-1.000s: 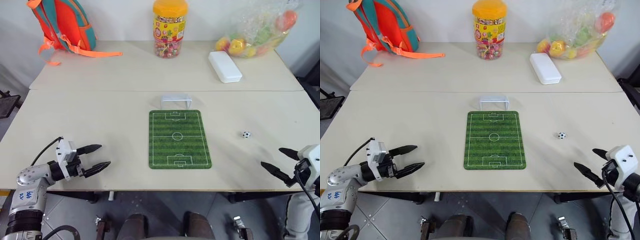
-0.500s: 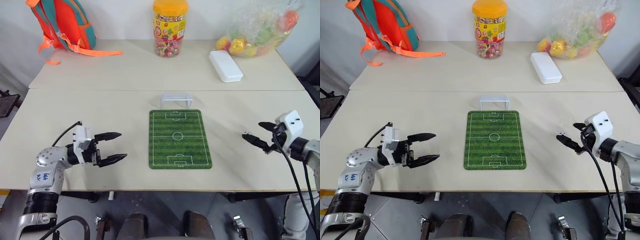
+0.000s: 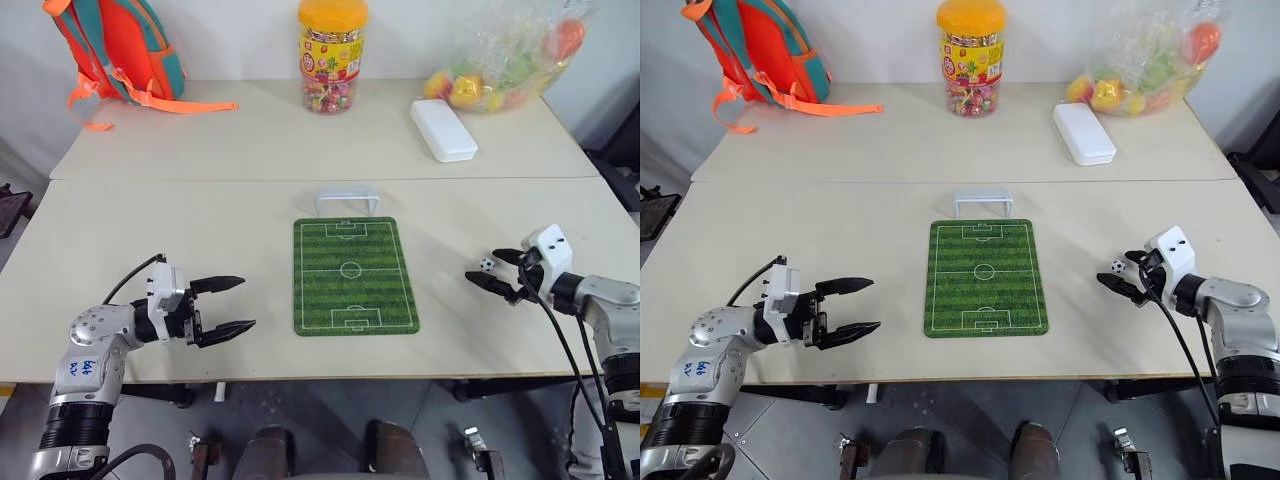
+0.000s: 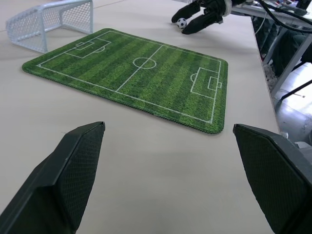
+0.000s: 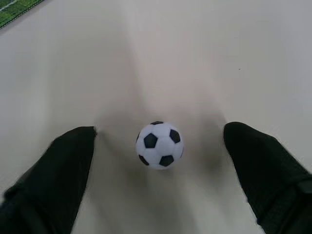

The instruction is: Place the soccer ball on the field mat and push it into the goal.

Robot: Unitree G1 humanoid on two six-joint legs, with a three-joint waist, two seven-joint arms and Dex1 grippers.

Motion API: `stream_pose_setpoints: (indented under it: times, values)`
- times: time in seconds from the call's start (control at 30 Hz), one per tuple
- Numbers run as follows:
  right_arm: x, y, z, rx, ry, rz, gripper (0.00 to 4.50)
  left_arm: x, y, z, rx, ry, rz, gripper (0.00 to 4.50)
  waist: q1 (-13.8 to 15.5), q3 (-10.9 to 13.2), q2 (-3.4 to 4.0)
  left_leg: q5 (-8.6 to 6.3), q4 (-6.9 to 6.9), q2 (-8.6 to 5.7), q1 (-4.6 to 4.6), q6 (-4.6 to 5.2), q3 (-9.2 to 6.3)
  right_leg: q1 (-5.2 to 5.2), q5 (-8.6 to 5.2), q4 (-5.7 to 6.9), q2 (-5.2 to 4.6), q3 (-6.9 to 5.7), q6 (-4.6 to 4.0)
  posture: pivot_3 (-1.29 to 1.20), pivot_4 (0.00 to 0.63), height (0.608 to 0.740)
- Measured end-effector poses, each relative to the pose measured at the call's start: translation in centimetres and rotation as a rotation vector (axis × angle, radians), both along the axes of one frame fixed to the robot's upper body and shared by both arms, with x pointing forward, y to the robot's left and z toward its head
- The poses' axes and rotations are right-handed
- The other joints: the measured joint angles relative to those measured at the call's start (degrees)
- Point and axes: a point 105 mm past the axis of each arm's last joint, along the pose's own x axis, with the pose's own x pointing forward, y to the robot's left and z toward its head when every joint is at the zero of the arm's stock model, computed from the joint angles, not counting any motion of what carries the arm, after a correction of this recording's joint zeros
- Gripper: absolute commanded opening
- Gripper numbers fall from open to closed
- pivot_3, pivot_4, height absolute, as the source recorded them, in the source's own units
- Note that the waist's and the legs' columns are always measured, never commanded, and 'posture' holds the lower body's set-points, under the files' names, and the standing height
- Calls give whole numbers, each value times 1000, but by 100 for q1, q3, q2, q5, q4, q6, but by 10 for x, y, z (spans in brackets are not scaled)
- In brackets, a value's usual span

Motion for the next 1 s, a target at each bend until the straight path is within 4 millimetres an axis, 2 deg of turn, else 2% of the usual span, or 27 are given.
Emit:
stream_pose_setpoints:
  times: [0.23,0.3,0.37,0.43,0.57,0.63,0.7,0.83,1.0]
  values:
    - [-2,4,-2,-1,4,12,1358,0,0,0,0,-2,9,4500,24,0,0,0,17,1,2,0,2,0,3,18,0,8,-4,0,150,740]
    - [-3,4,-1,-7,0,10,851,0,0,1,0,-4,8,4500,34,0,0,0,17,1,2,-1,2,-1,3,19,0,8,-5,0,150,740]
    - [-5,7,2,-14,-7,1,858,0,-1,1,1,-10,0,4500,41,0,0,0,14,1,-2,-1,2,-9,3,21,0,9,-5,0,150,740]
    - [-10,18,8,-24,-9,25,858,0,-2,2,2,-18,-17,4500,42,4,7,1,8,2,-7,-2,3,-19,3,25,1,10,-5,0,150,740]
    - [-21,74,45,-21,-81,174,858,-3,-9,1,10,-30,-85,4500,22,12,22,0,1,10,-7,-4,15,-31,3,26,9,19,-5,0,150,740]
    - [-31,113,57,11,-100,273,858,-7,-12,-1,10,-26,-121,4500,33,13,21,-1,1,15,-7,-7,14,-31,3,26,15,19,-5,0,150,740]
    - [-37,138,55,31,-78,333,858,-7,-10,-6,7,-20,-124,4500,46,13,22,-2,4,13,-7,-6,14,-30,3,26,13,20,-6,0,150,740]
    - [-50,188,35,-53,27,521,858,-7,-7,-15,17,-28,-131,4500,58,14,19,-3,3,11,-12,-4,15,-38,3,26,13,24,-6,0,150,740]
    - [-64,210,13,-133,76,669,858,-9,-5,-19,35,-57,-133,4500,48,16,16,-9,2,9,-16,-2,19,-45,3,26,13,24,-5,0,150,740]
